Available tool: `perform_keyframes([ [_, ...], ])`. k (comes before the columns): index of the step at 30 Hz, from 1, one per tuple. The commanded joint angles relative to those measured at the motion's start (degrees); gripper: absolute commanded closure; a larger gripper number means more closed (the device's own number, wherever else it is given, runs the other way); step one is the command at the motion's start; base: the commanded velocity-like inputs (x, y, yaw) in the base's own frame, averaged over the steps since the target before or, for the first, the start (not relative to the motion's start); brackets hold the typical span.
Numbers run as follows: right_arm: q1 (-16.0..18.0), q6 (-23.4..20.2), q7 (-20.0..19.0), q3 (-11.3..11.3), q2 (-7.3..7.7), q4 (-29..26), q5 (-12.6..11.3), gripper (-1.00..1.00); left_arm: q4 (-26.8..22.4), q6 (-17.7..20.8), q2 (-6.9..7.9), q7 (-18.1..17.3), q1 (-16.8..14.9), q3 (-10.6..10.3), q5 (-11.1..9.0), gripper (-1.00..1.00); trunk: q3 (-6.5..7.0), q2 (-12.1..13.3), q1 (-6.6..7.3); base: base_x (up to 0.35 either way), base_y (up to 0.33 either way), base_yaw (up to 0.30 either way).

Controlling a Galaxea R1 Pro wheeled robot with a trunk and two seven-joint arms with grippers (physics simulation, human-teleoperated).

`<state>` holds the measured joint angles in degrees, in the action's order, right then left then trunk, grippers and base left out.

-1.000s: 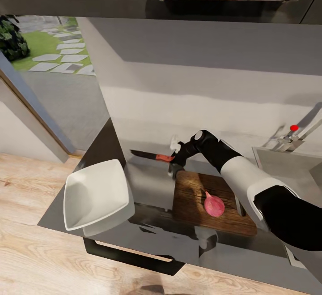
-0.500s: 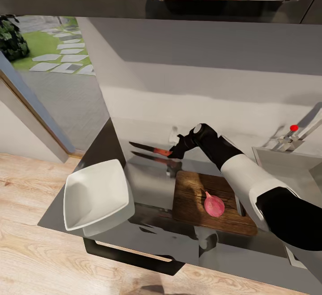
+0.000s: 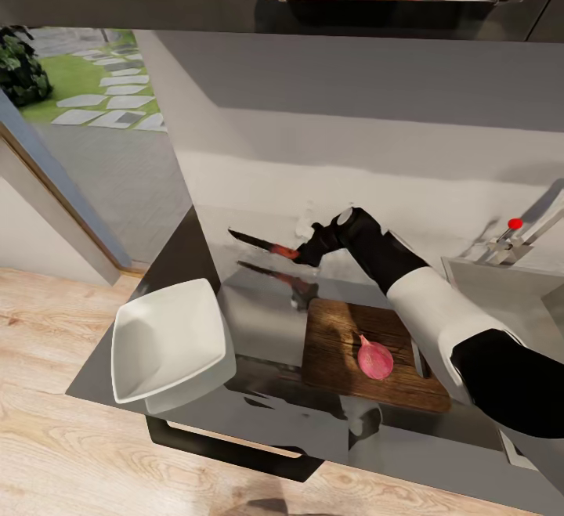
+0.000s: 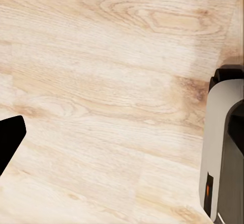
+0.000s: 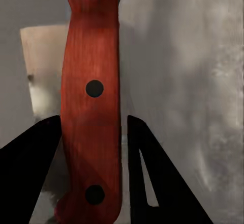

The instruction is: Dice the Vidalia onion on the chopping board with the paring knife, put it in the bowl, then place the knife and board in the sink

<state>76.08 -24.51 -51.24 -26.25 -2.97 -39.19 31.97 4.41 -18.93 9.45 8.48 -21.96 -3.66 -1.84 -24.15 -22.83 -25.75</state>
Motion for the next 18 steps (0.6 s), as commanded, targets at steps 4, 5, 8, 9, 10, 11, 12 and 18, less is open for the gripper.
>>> perform_keyframes([
  [4, 0.0, -4.4, 3.9, -0.1, -0.09, -3.7, 0.3, 1.00, 0.2, -0.4, -0.11, 0.1, -0.1, -0.4, -0.2, -1.00, -0.09, -0.1, -0.03, 0.000, 0.000, 0.000],
  [5, 0.0, -4.7, 4.3, -0.1, -0.09, -4.1, 0.4, 1.00, 0.2, -0.4, -0.11, 0.1, -0.1, -0.4, -0.2, -1.00, -0.09, -0.1, -0.03, 0.000, 0.000, 0.000],
  [8, 0.0, -5.7, 6.7, -0.2, -0.09, -5.9, 0.5, 1.00, 0.2, -0.4, -0.16, 0.1, -0.1, -0.4, -0.2, -1.00, -0.09, -0.1, -0.03, -0.017, 0.000, 0.000],
  [9, 0.0, -5.8, 7.9, -0.2, -0.10, -6.4, 0.5, 1.00, 0.2, -0.4, -0.18, 0.1, -0.1, -0.4, -0.2, -1.00, -0.09, -0.1, -0.03, -0.108, 0.000, 0.000],
  [10, 0.0, -5.9, 8.6, -0.2, -0.10, -6.6, 0.5, 1.00, 0.2, -0.4, -0.19, 0.1, -0.1, -0.4, -0.2, -1.00, -0.09, -0.1, -0.03, -0.146, 0.000, 0.000],
  [11, 0.0, -6.1, 10.3, -0.3, -0.15, -6.8, 0.5, 1.00, 0.2, -0.4, -0.22, 0.1, -0.1, -0.4, -0.2, -1.00, -0.09, -0.1, -0.03, -0.214, 0.000, 0.000],
  [12, 0.0, -6.4, 12.3, -0.3, -0.20, -7.0, 0.5, 1.00, 0.2, -0.4, -0.25, 0.1, -0.1, -0.4, -0.2, -1.00, -0.09, -0.1, -0.03, -0.259, 0.000, 0.000],
  [18, 0.0, -8.9, 21.4, -1.1, -0.75, -7.3, 0.6, 1.00, 0.2, -0.4, -0.35, 0.0, -0.1, -0.4, -0.2, -1.00, -0.09, -0.1, -0.03, -0.310, 0.000, 0.000],
])
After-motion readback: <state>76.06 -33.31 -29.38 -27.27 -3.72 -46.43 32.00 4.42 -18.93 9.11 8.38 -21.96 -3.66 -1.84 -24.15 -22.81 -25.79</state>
